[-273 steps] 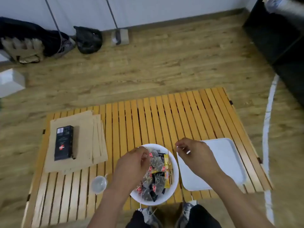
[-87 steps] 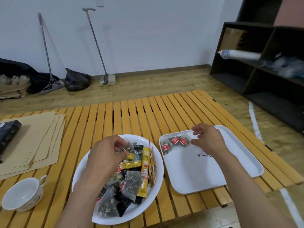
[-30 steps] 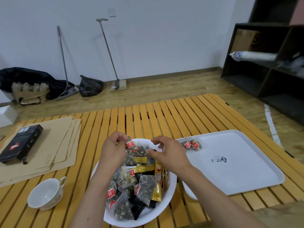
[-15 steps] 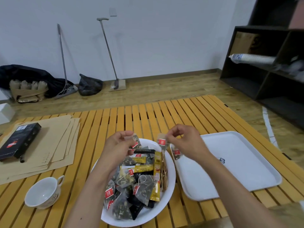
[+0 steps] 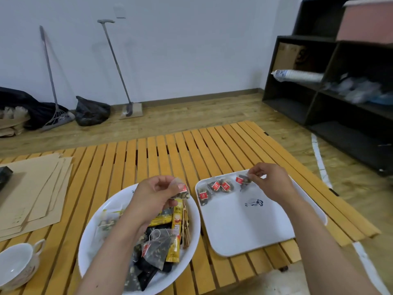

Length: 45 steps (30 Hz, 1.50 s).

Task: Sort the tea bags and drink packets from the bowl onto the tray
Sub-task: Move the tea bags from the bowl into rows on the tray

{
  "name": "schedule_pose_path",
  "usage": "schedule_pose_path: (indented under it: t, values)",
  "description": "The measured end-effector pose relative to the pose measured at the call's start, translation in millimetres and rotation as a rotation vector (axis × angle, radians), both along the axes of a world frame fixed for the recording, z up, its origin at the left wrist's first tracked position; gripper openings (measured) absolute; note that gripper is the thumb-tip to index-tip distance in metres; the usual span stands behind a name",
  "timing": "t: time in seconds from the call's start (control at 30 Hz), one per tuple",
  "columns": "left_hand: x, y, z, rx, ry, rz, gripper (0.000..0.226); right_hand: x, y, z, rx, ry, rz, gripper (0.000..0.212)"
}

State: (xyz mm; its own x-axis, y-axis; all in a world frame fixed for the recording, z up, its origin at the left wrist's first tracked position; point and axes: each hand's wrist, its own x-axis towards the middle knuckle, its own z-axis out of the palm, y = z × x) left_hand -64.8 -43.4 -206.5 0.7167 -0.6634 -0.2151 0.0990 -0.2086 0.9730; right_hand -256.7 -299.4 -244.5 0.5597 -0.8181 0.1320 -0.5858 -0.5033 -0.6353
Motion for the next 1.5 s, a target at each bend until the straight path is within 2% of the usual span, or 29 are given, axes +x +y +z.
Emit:
schedule_pose_path:
  t: [0.03, 0.13, 0.2, 0.33, 0.53, 0.67, 0.77, 0.83, 0.93, 1.03, 1.13, 1.23, 1.37, 1.5]
  values:
    - [-2.6, -2.9, 0.1, -0.003, -0.007, -0.007, 0.028, 1.0, -0.9, -2.3, 0.005, 0.000, -0.015, 0.008]
    - [-10.2, -9.2, 0.0, -0.004, -0.028, -0.025, 0.021, -2.9, -4.7, -1.1, -0.037, 0.014, -0.114, 0.027]
    - [-13.0, -9.7, -0.8, -0.009, -0.031, -0.029, 0.018, -3.6, -4.8, -1.5, -0.028, 0.028, -0.158, 0.029]
    - [-15.0, -6.6, -1.0, -0.003, -0.035, -0.022, 0.018, 8.0, 4.5, -18.6, 0.144, 0.008, -0.148, 0.029]
    - [-12.4, -5.2, 0.2, -0.001, -0.027, -0.006, 0.017, 26.7, 12.1, -20.9, 0.134, -0.056, -0.067, 0.039]
    - [-9.2, -6.0, -0.9, -0.008, 0.085, -0.033, 0.018, 25.4, 16.8, -13.9, 0.159, -0.068, -0.060, 0.042]
    - [-8.1, -6.1, -1.0, -0.040, 0.171, -0.071, 0.019, 21.4, 28.5, 6.7, 0.066, -0.077, -0.117, 0.038]
    - [-8.2, -6.5, -0.8, -0.062, 0.208, -0.072, 0.020, 22.4, 45.0, 21.9, 0.041, -0.148, -0.105, 0.033]
    - [-9.5, -7.3, -1.0, -0.068, 0.217, -0.052, 0.017, 28.8, 78.9, 37.1, 0.224, -0.242, 0.050, 0.019]
    - [-10.6, -7.3, -0.6, -0.069, 0.202, -0.046, 0.017, 35.3, 110.6, 42.8, 0.610, -0.295, 0.203, 0.028]
    - [-12.5, -6.7, 0.7, -0.045, 0.139, -0.085, 0.018, 40.4, 122.7, 41.9, 0.855, -0.372, 0.218, 0.042]
    - [-14.4, -5.8, 0.2, -0.005, 0.064, -0.126, 0.015, 42.1, 122.6, 42.7, 0.928, -0.421, 0.239, 0.045]
    - [-15.4, -4.6, 1.2, 0.009, -0.050, -0.087, 0.019, 32.7, 108.3, 46.5, 0.858, -0.364, 0.213, 0.033]
    - [-3.2, 2.3, 0.9, 0.085, -0.345, 0.037, 0.015, 7.6, 62.2, 39.9, 0.693, -0.514, -0.102, 0.038]
